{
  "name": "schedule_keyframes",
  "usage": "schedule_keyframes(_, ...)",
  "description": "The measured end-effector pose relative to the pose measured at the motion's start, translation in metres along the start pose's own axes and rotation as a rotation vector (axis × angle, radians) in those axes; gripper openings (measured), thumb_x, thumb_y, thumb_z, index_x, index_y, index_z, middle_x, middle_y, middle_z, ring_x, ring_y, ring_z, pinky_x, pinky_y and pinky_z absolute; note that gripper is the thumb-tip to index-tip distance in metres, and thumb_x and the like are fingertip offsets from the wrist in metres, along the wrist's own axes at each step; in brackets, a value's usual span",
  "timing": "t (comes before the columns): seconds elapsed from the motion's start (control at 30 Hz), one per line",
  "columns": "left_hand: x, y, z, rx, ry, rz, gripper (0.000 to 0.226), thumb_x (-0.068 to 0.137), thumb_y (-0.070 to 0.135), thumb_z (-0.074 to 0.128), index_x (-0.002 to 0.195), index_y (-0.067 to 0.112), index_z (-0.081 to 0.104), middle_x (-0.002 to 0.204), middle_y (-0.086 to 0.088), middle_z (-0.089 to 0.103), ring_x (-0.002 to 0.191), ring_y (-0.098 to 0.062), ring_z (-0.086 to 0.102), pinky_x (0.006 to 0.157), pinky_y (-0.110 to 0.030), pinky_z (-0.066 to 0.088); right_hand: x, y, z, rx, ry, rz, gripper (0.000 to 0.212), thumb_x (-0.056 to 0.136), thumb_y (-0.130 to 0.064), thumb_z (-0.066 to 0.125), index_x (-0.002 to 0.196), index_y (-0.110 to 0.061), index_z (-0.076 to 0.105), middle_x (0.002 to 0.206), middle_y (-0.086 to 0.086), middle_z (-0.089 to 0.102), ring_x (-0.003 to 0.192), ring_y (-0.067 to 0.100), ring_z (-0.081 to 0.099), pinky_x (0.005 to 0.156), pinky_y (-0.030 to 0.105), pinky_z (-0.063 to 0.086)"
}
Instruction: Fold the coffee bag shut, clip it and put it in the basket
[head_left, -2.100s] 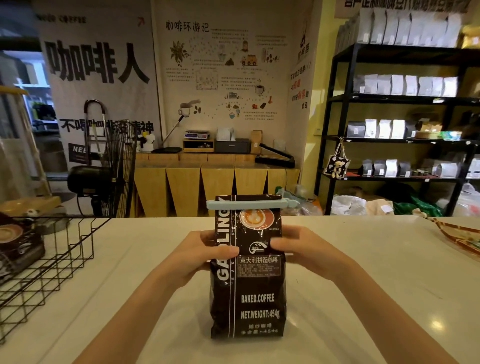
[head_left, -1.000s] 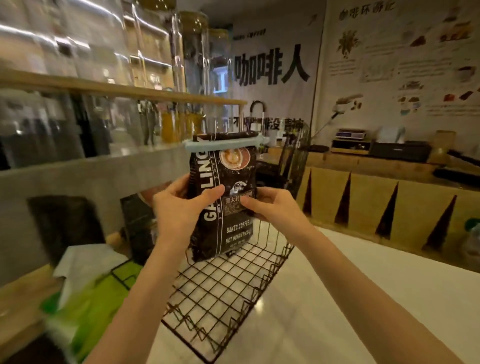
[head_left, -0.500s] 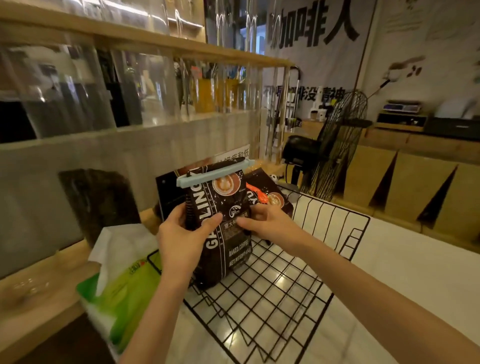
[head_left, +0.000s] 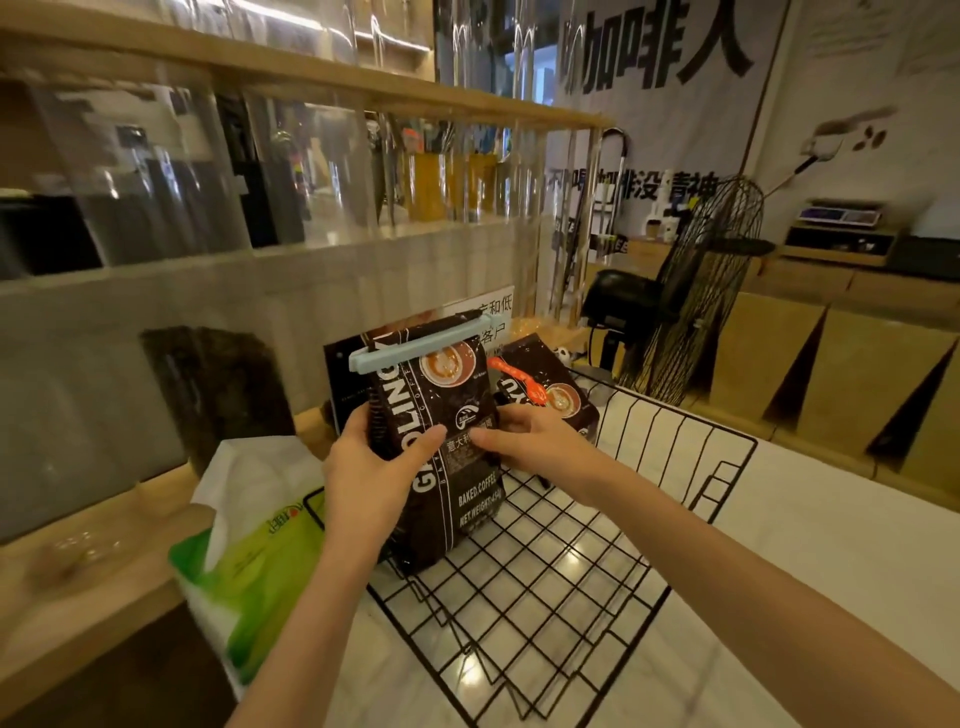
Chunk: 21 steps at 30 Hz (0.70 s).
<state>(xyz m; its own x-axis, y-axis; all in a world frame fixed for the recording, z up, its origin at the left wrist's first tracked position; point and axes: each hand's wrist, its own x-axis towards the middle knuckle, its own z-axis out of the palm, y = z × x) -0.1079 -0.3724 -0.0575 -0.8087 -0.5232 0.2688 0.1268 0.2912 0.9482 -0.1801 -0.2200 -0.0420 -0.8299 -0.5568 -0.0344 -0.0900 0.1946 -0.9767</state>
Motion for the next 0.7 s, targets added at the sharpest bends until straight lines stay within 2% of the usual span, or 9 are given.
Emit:
schedule_keyframes(0.23, -0.008, 0.001, -0.001, 0.082, -0.044, 0.019, 0.089, 0.057, 0.027, 0.082, 0.131, 0.024, 0.034, 0.111, 0.011, 0.053, 0.102, -0.012, 0.054, 0.088, -0.037, 0.049, 0.000, 0.002, 0.002, -0.057, -0.033, 0.034, 0.047, 0.083, -0.022, 0.062, 0.127, -0.011, 0.048, 0.114, 0.000, 0.063, 0.094, 0.004, 0.060, 0.072, 0.016, 0.046)
schedule_keyframes(0.33, -0.010, 0.002, -0.001, 0.108, -0.056, 0.036, 0.089, 0.059, 0.023, 0.081, 0.132, 0.022, 0.031, 0.118, 0.006, 0.054, 0.105, -0.014, 0.054, 0.088, -0.037, 0.049, -0.002, 0.002, 0.004, -0.063, -0.026, 0.038, 0.047, 0.083, -0.022, 0.063, 0.127, -0.011, 0.048, 0.114, -0.001, 0.062, 0.096, 0.005, 0.060, 0.074, 0.015, 0.046)
schedule_keyframes(0.57, -0.010, 0.003, 0.003, 0.156, -0.019, 0.065, 0.083, 0.065, 0.021, 0.077, 0.133, 0.017, 0.029, 0.129, -0.005, 0.054, 0.114, -0.022, 0.053, 0.091, -0.039, 0.047, -0.007, 0.001, 0.010, -0.117, 0.028, -0.016, 0.051, 0.081, -0.018, 0.065, 0.127, -0.010, 0.046, 0.125, 0.006, 0.059, 0.112, 0.018, 0.057, 0.089, 0.027, 0.045)
schedule_keyframes(0.63, -0.011, 0.004, 0.004, 0.156, 0.001, 0.043, 0.088, 0.065, 0.020, 0.077, 0.136, 0.018, 0.025, 0.132, -0.007, 0.051, 0.118, -0.024, 0.051, 0.094, -0.042, 0.046, -0.012, -0.002, 0.011, -0.092, 0.055, -0.049, 0.055, 0.081, -0.016, 0.066, 0.130, -0.012, 0.041, 0.129, 0.008, 0.056, 0.112, 0.017, 0.055, 0.085, 0.023, 0.046)
schedule_keyframes(0.7, -0.017, 0.011, 0.006, 0.117, 0.104, 0.006, 0.095, 0.065, 0.020, 0.077, 0.139, 0.020, 0.018, 0.140, -0.009, 0.042, 0.127, -0.026, 0.043, 0.101, -0.046, 0.041, -0.021, -0.005, 0.008, -0.068, 0.108, -0.087, 0.068, 0.081, -0.015, 0.066, 0.138, -0.016, 0.029, 0.135, 0.009, 0.049, 0.120, 0.021, 0.050, 0.087, 0.026, 0.045)
